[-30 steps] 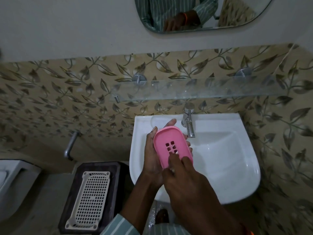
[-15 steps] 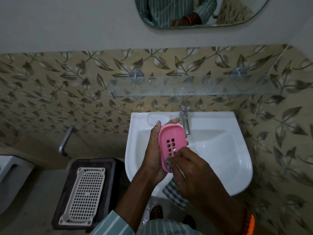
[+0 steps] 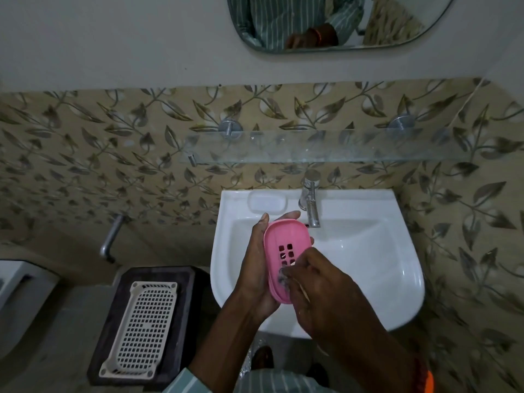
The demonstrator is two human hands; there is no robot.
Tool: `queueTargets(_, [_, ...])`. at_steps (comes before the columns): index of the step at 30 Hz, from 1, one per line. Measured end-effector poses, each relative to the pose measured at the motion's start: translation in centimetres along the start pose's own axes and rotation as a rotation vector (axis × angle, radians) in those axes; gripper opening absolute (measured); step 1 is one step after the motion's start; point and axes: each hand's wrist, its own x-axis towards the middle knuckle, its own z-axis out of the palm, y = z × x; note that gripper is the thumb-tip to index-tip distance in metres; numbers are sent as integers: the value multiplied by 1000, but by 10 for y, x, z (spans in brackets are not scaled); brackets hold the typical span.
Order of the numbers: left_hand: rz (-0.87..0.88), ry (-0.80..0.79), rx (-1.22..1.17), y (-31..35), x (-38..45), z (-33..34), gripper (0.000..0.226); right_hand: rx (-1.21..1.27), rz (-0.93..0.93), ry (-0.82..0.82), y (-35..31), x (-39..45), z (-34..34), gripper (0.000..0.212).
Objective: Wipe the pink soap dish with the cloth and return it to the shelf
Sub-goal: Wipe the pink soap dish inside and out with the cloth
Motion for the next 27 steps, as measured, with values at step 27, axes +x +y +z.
queueTargets(27, [-14,45,94,10,-6,-2,59,36,36,167,-10,16,12,21])
